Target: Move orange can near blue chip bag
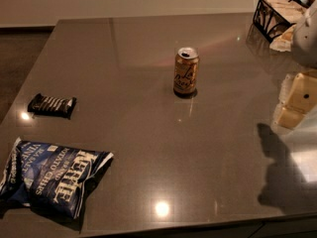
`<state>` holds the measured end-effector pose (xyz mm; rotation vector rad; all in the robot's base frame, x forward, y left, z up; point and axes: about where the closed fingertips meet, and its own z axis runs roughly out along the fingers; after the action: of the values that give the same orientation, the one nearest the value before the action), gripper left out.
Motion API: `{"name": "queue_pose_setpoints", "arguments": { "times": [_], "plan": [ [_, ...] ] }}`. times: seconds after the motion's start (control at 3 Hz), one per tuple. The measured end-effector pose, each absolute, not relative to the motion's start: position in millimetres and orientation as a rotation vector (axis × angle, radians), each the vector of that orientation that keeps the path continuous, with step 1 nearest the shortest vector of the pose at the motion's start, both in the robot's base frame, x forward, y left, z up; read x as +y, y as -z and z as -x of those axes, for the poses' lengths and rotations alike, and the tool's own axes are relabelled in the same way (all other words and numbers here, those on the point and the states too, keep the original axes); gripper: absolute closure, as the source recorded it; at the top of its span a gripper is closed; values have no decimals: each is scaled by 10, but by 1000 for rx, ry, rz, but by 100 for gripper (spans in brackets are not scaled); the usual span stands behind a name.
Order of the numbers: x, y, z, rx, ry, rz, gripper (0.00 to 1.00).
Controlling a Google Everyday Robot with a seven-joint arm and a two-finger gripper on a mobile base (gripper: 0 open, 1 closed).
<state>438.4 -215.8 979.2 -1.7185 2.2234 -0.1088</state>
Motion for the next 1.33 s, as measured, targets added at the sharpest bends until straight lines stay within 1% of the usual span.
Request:
{"name": "queue_pose_setpoints", "arguments": {
  "times": [1.33],
  "plan": [
    [-2154,-9743,-4419,2239,85,1720,0]
  ]
}}
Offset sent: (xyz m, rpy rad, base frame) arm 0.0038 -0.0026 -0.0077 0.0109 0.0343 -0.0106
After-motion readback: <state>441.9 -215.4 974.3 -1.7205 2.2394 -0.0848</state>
